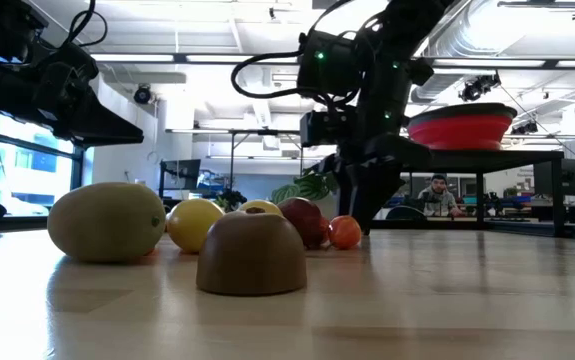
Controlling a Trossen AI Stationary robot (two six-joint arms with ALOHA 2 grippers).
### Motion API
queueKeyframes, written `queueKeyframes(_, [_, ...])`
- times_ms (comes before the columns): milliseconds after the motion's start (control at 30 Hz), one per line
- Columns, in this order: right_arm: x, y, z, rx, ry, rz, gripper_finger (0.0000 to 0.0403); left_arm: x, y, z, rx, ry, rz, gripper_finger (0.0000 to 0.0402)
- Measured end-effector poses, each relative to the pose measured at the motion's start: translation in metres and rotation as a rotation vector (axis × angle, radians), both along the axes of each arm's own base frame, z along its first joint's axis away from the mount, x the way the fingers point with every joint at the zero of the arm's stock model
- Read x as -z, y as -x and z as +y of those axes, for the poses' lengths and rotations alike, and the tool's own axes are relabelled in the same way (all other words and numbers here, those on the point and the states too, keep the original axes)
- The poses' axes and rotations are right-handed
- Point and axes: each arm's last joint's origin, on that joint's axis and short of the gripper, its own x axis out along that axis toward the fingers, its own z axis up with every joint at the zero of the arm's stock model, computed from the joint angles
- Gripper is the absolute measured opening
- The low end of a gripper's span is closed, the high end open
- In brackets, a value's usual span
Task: Pick & Place Fruit
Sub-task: Put the orange pear into the red strainer bowl
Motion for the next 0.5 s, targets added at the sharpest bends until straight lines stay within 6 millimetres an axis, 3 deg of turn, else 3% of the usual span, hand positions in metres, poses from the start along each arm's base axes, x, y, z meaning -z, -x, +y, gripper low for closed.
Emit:
queueKeyframes(167, [-0.02, 0.004, 0.0, 0.005, 0.001, -0.05, 0.0139, 0.0, 0.0, 0.0, -0.001, 0.0, 0.0, 0.0127])
queueKeyframes(500, [-0.08, 0.028, -0.004, 0.08, 0.155, -0.179, 0.0136, 0.0, 0.0, 0.0, -0.001, 0.0, 0.0, 0.0127])
